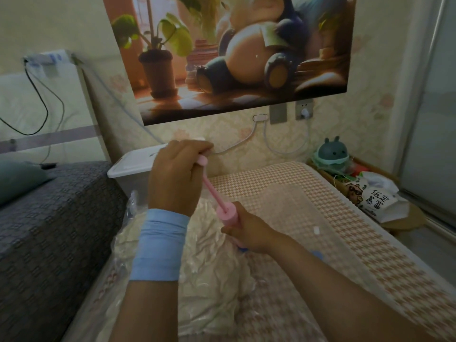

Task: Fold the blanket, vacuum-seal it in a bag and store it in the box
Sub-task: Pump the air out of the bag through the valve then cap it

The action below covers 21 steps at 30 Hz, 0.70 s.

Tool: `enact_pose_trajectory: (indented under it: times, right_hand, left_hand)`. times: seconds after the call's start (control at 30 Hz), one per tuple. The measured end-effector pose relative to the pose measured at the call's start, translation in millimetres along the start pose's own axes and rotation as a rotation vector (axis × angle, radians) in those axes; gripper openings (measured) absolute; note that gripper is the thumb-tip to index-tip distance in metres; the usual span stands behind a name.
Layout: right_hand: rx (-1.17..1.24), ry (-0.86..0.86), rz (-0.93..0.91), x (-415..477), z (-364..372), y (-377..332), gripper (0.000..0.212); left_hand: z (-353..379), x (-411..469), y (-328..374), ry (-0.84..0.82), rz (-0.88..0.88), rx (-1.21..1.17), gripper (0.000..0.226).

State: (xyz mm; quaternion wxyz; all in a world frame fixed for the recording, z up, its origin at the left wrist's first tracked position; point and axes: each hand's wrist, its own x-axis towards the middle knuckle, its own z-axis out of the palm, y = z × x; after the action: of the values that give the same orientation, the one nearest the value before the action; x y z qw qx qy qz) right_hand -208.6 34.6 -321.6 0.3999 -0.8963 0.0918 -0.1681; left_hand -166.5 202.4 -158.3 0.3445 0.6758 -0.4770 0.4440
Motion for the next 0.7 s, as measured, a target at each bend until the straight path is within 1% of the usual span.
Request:
enact_pose_trajectory:
  times: [0.07,0.1,0.17,0.2,0.23,0.27,0.33,0.37,0.43,0.57,0.63,0.7]
  right_hand:
    - [0.018,0.016,0.005,2.5,3.2,-4.1,0.045]
    - [0.008,0.061,-0.017,5.0,5.2,-6.5,0.039]
    - [-0.021,0.168,-0.081,9.9,7.8,-13.4,0.026]
    - [-0.008,0.192,-0.114,9.4,8.1,-18.9,0.023]
    - [0.029,0.187,-0.134,8.6,7.6,-25.5,0.026]
    - [0.056,0.164,-0.142,7.1,7.7,-28.3,0.033]
    - [0.056,0.153,-0.154,5.9,7.9,-28.4,0.04]
    - [0.051,0.163,-0.156,5.6,7.8,-25.9,0.042]
    - [0.035,0.172,-0.163,6.0,4.8,-20.6,0.049]
    - [0.021,0.161,-0.154,1.7,-4.3,-17.7,0.048]
    - [0.024,0.147,-0.138,-1.0,-6.3,-14.9,0.047]
    - [0.018,0.128,-0.108,-2.0,-5.7,-9.9,0.048]
  left_hand:
    - [12.5,-9.5,-5.9,-0.023,-0.072,0.023,0.018]
    - [23.4,-17.9,-10.9,-0.073,-0.125,0.012,0.02]
    - [45.7,-40.5,-17.1,-0.265,-0.234,-0.057,0.03]
    - [54.5,-53.1,-16.3,-0.367,-0.275,-0.094,0.037]
    - [60.9,-63.9,-15.4,-0.451,-0.303,-0.116,0.042]
    - [64.7,-72.0,-14.5,-0.503,-0.317,-0.13,0.042]
    - [66.7,-74.8,-17.8,-0.528,-0.293,-0.147,0.038]
    - [65.3,-71.1,-19.6,-0.51,-0.254,-0.142,0.036]
    - [56.5,-57.7,-20.1,-0.408,-0.19,-0.102,0.032]
    - [17.4,-16.5,-7.5,-0.151,-0.113,-0.023,0.034]
    - [4.7,-4.6,-2.2,-0.057,-0.064,0.002,0.027]
    - [1.2,-4.0,4.0,0.002,-0.042,-0.001,0.022]
